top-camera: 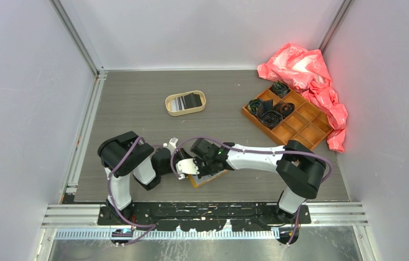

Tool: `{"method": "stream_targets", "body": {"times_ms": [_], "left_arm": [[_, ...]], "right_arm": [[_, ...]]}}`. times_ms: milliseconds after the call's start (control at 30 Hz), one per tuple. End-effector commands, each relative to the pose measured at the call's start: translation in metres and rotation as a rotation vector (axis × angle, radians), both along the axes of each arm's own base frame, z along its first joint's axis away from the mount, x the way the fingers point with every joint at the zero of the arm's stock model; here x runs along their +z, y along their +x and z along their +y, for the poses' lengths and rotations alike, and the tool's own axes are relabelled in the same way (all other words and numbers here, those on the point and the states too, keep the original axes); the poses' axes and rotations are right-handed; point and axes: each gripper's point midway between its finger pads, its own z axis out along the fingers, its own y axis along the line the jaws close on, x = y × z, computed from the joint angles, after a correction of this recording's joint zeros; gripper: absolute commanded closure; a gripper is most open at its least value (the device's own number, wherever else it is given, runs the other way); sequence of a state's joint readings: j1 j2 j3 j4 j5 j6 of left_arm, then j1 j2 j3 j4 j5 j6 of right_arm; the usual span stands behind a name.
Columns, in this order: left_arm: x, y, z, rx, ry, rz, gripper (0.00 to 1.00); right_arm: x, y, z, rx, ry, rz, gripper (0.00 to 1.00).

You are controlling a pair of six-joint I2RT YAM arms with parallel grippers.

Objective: Put the credit cards into the card holder
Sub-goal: Insert the credit card into the card holder.

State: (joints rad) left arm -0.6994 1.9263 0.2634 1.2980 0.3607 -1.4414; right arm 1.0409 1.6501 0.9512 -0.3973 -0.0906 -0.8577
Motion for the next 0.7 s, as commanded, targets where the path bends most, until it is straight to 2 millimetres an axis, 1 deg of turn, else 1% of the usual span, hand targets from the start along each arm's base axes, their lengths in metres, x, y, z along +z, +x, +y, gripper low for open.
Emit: {"method": "stream_targets", "body": {"times_ms": [0, 133, 200, 433, 567, 667], "left_arm": [[-0.019, -0.007, 0.008, -0.008, 0.06, 0.042, 0.84], [-0.017, -0.007, 0.007, -0.01, 0.058, 0.039, 0.84], [-0.015, -0.007, 0.007, -0.011, 0.056, 0.035, 0.84], [-0.002, -0.007, 0.008, -0.012, 0.054, 0.007, 0.83], [0.007, -0.007, 0.01, -0.023, 0.084, -0.018, 0.82], [0.012, -0.009, 0.015, -0.032, 0.144, -0.027, 0.82]], "right_arm": [[0.012, 0.01, -0.005, -0.011, 0.004, -0.026, 0.97], [0.017, 0.012, -0.006, -0.028, 0.028, -0.005, 0.97], [0.021, 0.009, -0.007, -0.034, 0.047, 0.027, 0.97], [0.052, -0.008, -0.007, -0.034, 0.196, 0.222, 0.95], [0.069, -0.005, -0.011, -0.067, 0.272, 0.281, 0.94], [0.079, -0.002, -0.015, -0.101, 0.318, 0.323, 0.93]]}}
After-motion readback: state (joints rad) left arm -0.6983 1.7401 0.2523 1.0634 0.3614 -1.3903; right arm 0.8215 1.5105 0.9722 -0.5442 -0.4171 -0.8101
